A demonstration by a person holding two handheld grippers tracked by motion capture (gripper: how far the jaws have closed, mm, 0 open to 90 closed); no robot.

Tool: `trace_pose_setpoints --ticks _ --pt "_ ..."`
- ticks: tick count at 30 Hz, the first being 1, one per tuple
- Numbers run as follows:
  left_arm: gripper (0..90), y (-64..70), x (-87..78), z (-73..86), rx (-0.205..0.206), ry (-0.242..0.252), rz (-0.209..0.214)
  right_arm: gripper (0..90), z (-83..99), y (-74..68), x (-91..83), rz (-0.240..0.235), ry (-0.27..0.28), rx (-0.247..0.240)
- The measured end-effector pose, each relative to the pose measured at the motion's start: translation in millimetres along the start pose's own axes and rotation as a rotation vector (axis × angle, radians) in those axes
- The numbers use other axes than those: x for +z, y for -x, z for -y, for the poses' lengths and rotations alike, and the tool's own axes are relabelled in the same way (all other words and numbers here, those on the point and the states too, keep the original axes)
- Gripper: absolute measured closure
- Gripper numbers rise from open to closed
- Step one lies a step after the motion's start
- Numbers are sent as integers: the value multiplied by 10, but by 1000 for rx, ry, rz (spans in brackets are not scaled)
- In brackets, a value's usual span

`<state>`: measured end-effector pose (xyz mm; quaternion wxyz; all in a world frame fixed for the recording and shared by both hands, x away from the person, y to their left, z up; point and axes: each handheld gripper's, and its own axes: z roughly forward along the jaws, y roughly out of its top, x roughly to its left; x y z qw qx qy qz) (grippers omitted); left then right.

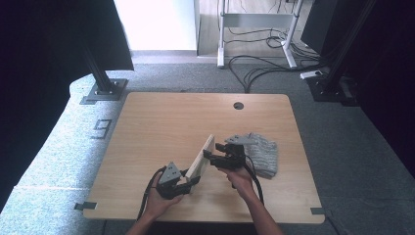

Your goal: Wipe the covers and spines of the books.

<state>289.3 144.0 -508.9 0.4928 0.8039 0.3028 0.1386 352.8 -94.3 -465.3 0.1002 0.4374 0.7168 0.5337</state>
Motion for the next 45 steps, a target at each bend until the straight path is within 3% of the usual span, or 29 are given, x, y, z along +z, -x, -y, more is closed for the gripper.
trace_pose_setpoints --ticks 10,15,19,29,45 --pt "576 10 8 1 -6 3 -3 330 -70 -97 -23 -4 21 -15" --pt "574 40 17 -2 7 3 -10 312 -82 -154 51 10 -17 -26" --pt "574 50 22 -3 7 5 -12 290 -62 -210 117 55 -51 -47" --pt "572 56 28 -4 -3 7 -13 251 -89 -287 206 112 -102 -13" --pt "544 90 49 -10 -7 5 -15 245 -131 -407 273 151 -178 -30"
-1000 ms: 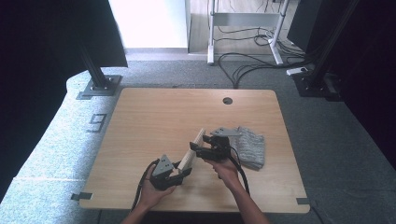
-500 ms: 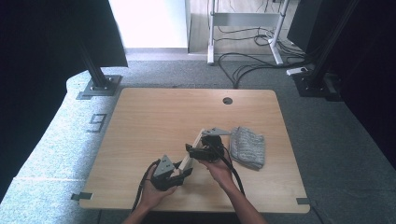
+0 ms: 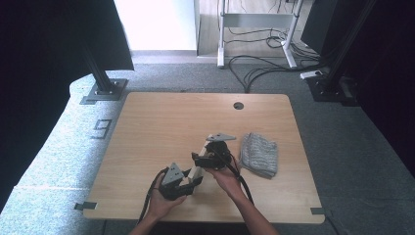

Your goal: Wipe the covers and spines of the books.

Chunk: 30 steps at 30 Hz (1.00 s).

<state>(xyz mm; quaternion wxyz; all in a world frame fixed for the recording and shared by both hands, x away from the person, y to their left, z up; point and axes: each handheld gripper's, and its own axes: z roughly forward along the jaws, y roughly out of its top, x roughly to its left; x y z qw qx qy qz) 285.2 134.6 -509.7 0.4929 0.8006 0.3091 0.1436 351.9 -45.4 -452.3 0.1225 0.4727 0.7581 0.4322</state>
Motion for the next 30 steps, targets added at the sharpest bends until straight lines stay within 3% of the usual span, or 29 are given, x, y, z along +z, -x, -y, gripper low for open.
trace_pose_setpoints --ticks 10,16,21,24,27,30 --pt "481 44 22 -1 11 -3 40 276 6 -4 11 2 -19 -30" --pt "397 0 -10 -2 -46 3 144 318 5 11 5 -7 -33 -45" --pt "352 -53 -60 4 -53 13 169 361 -3 35 -6 -11 -46 -51" --pt "344 -84 -96 14 -90 29 208 387 -12 40 -18 -8 -54 -62" --pt "346 -118 -142 18 -97 45 214 498 -28 46 -54 3 -55 -95" --pt "347 -169 -185 29 -109 57 212 523 -36 90 -73 -5 -63 -93"
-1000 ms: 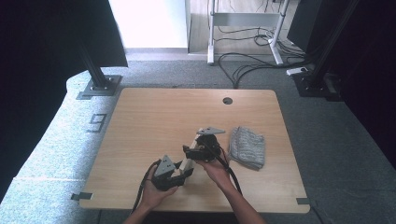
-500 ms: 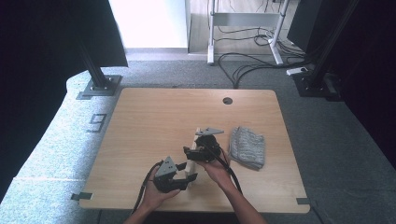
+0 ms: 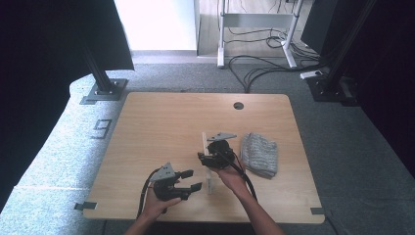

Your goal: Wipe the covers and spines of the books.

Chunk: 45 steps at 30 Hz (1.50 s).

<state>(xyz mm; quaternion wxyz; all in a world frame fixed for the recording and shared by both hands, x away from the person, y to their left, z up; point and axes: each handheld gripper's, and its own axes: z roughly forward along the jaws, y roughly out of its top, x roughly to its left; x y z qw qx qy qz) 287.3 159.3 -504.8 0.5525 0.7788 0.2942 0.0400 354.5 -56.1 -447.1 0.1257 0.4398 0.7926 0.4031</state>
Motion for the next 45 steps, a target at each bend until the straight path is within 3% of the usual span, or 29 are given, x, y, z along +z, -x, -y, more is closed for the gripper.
trace_pose_setpoints --ticks 6,14,27,35,45 --pt "350 -91 -52 13 -21 0 -45 611 1 69 -54 -18 -22 -27" --pt "355 -139 -24 48 -19 -19 -114 697 -1 167 -122 -4 -41 -62" --pt "359 -200 -18 71 -31 -33 -141 757 13 200 -149 9 -36 -122" --pt "359 -249 -28 68 -34 -29 -159 763 8 190 -164 -24 -34 -214" --pt "337 -364 -121 33 -17 -1 -212 764 -15 138 -225 -103 -2 -270"
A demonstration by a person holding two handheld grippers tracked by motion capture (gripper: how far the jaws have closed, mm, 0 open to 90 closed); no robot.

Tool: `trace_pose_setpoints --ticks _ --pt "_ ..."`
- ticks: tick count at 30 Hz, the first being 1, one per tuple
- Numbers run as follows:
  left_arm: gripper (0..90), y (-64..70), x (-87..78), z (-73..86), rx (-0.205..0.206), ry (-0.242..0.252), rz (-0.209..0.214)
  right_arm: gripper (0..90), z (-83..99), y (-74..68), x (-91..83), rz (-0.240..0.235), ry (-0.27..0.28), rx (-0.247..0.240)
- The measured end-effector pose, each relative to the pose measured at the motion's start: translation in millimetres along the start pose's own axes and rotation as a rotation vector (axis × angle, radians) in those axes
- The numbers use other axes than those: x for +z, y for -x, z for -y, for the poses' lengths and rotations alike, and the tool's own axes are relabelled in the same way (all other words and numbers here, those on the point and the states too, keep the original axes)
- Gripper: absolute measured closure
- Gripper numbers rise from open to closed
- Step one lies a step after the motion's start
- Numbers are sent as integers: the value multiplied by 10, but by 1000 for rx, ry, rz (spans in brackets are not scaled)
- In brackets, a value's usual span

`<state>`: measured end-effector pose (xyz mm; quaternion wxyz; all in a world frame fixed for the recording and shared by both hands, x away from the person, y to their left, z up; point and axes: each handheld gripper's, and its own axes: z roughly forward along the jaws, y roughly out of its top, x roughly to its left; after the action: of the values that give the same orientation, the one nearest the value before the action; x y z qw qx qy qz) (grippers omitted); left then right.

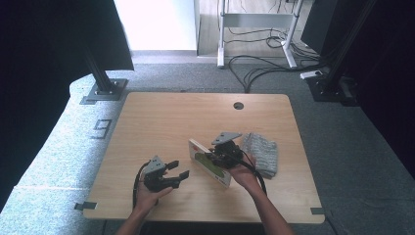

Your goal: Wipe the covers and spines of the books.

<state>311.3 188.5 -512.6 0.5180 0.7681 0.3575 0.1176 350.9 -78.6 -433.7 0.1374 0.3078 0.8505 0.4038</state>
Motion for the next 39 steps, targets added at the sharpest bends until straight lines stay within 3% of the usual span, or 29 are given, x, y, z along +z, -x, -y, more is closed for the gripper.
trace_pose_setpoints --ticks 7,14,24,33,39 --pt "307 -98 -25 -16 5 3 -15 764 -13 -51 24 -69 5 -55" --pt "270 -154 -17 -26 -9 7 -25 764 -15 -72 70 -92 4 -89" --pt "246 -199 -21 -53 -18 29 1 763 7 -107 117 -123 16 -117" --pt "243 -223 8 -81 7 21 23 763 22 -110 135 -148 22 -142" --pt "240 -187 12 -158 49 29 29 763 -2 -115 91 -173 39 -180"
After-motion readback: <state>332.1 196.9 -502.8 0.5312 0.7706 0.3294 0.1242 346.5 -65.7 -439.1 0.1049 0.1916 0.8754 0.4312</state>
